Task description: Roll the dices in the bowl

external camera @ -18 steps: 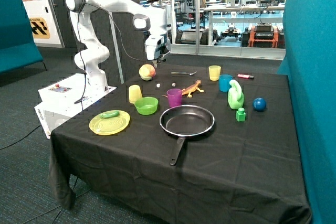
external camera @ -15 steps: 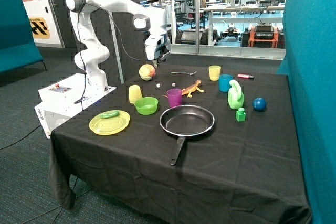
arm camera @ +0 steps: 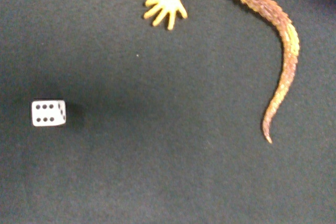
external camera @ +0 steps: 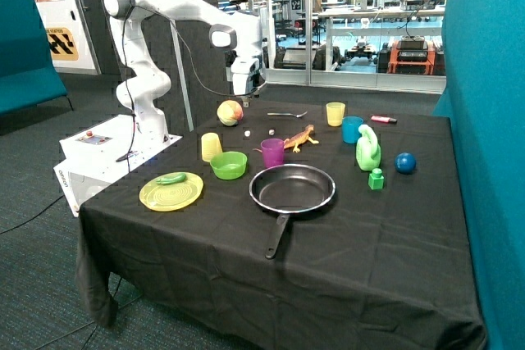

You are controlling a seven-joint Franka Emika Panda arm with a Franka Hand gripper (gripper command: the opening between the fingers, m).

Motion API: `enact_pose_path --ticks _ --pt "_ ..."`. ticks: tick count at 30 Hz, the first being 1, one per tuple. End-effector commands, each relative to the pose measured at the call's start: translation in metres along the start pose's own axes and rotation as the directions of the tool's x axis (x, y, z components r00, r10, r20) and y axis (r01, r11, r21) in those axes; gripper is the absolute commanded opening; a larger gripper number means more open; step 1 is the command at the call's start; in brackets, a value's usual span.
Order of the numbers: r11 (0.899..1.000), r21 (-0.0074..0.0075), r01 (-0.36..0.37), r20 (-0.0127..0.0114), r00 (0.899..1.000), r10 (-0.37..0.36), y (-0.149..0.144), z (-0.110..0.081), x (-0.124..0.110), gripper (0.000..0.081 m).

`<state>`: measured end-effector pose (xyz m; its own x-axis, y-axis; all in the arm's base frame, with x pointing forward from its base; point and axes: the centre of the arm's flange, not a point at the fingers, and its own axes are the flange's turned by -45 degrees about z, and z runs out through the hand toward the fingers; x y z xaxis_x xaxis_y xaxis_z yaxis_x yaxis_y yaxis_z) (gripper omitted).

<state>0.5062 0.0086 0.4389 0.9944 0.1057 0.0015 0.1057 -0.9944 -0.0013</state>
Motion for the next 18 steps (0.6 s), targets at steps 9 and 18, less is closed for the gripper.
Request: enact_pose_path --ticks 9,18 --pt "1.000 -0.0013 0.006 0.0015 1.000 -0.006 -0.033 0.028 0.014 0.0014" --pt "1.000 -0.0013 0.022 0.0015 1.000 -0.022 -0.058 0.043 0.011 0.0025"
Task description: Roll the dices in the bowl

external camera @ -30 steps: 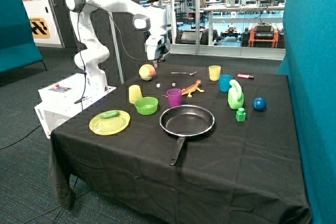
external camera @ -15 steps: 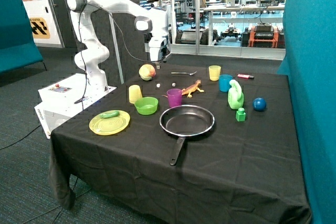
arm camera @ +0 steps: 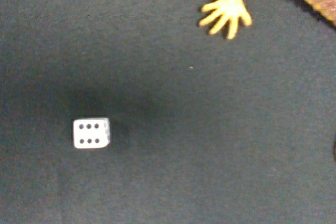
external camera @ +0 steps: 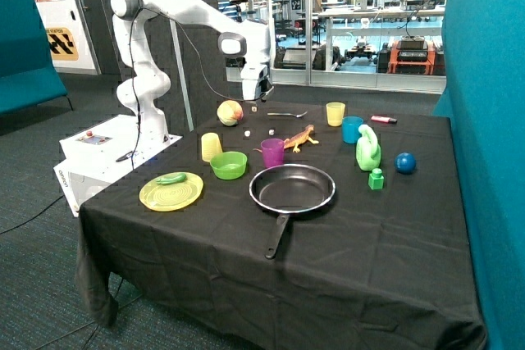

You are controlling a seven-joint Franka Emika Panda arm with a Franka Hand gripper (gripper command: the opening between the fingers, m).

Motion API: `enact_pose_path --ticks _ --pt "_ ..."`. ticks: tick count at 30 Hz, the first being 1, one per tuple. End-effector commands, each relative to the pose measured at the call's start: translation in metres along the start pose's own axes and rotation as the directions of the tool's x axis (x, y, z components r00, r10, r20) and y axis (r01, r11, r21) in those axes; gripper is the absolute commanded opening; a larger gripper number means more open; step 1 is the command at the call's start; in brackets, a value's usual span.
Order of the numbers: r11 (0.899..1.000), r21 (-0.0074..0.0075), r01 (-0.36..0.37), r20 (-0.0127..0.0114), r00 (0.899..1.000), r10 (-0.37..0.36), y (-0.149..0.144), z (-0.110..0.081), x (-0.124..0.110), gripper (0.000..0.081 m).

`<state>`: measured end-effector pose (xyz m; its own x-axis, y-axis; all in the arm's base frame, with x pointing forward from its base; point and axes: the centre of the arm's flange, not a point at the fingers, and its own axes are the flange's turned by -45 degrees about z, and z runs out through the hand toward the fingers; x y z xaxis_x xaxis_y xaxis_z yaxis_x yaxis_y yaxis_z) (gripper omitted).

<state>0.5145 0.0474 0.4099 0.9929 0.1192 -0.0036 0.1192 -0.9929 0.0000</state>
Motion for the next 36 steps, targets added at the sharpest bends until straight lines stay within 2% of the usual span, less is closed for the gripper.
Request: enact_pose_path --ticks 1,12,21,27,30,36 --pt "1.000 -0.0001 0.009 -0.0036 1.000 -0.009 -0.023 0.016 -0.002 0.0028" --pt "1.000 -0.0001 0.012 -0.0036 1.000 -0.012 -0.034 0.030 -0.008 0.0038" --pt "1.000 -0.0001 0.011 -0.0036 1.000 -0.011 -0.043 0.041 -0.010 0.0094" --pt "1.000 -0.0001 0.018 -0.0036 1.000 -0.018 -0.052 0.056 -0.010 0.0126" --pt "1.000 -0.0001 0.026 -0.0036 1.000 -0.026 -0.057 0.065 -0.011 0.0171" --pt "0.999 -0.0002 0.038 -0.0036 0.999 -0.038 -0.064 0.075 -0.013 0.0319"
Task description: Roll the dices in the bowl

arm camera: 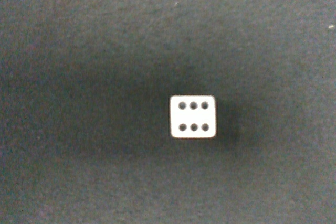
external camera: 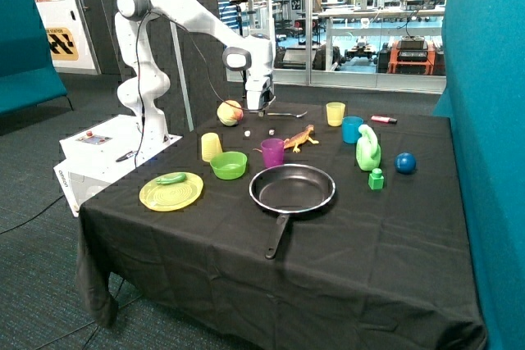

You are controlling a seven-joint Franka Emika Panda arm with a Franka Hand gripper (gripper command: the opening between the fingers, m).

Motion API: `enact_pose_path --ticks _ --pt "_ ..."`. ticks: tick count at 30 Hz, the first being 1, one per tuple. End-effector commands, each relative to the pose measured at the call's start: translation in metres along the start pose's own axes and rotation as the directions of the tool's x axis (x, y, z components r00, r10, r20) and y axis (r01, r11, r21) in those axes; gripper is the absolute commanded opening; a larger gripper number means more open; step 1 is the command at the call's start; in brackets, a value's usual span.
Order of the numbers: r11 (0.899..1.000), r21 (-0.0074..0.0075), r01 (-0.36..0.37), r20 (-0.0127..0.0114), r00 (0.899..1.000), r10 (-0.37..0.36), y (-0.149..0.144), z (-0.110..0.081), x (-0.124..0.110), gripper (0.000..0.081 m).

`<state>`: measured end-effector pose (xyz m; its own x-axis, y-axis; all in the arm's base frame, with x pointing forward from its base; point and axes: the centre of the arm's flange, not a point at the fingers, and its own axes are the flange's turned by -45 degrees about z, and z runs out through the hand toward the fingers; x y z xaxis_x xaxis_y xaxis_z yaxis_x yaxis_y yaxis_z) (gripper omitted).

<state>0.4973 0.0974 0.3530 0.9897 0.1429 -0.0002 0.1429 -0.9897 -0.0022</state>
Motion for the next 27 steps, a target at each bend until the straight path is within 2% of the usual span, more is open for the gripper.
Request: enact_pose_path --ticks 1,18,23,27 --pt "1.000 -0.0022 0.015 -0.0002 1.000 -0.015 -0.013 0.019 -0.002 0.0339" --pt "0.999 -0.0022 0.034 -0.0001 0.999 -0.034 -0.028 0.020 0.012 0.0596" --pt "1.000 -0.0022 0.025 -0.0001 1.000 -0.025 -0.025 0.021 0.012 0.0623" --pt "1.000 -0.0022 0.023 -0.0001 1.000 -0.023 -0.022 0.026 0.013 0.0556"
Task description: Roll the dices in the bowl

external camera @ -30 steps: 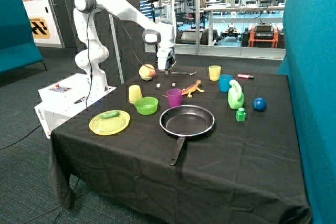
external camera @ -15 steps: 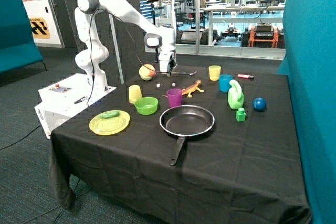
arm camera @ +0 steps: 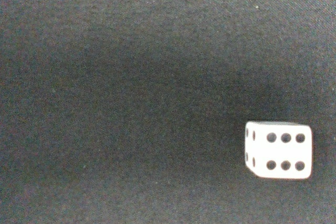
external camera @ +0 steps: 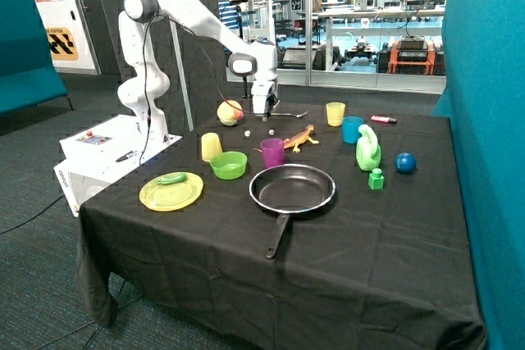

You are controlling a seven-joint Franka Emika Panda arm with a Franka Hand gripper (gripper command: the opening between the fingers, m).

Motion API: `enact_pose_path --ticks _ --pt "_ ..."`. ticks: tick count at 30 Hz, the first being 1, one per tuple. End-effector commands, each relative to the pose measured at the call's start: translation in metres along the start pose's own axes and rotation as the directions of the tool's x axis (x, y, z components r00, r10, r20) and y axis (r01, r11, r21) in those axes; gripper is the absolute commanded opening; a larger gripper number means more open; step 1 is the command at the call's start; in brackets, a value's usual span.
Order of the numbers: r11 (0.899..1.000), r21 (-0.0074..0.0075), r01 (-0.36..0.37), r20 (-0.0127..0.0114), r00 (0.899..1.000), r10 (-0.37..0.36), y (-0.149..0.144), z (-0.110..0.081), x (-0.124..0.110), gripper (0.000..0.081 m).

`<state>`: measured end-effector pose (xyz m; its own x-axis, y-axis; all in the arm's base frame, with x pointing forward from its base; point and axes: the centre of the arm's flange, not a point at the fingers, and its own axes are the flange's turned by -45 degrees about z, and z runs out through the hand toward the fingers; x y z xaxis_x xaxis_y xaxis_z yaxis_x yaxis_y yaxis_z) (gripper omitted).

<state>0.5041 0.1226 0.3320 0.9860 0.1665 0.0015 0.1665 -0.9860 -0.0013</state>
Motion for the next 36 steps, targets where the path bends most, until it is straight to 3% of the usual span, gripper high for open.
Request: enact_pose_path --ticks 1,10,16,36 --pt "1.000 -0.0013 -0.001 0.0015 1.000 0.001 0.002 0.006 0.003 0.0544" --pt "1.000 -0.0013 0.000 0.0015 1.000 0.000 0.002 0.018 0.006 0.0488" --pt "1.000 -0.0013 -0.014 0.0015 1.000 0.014 0.002 0.030 0.007 0.0386" --pt "1.000 -0.0013 -0.004 0.0015 1.000 0.004 -0.002 0.050 0.014 0.0288"
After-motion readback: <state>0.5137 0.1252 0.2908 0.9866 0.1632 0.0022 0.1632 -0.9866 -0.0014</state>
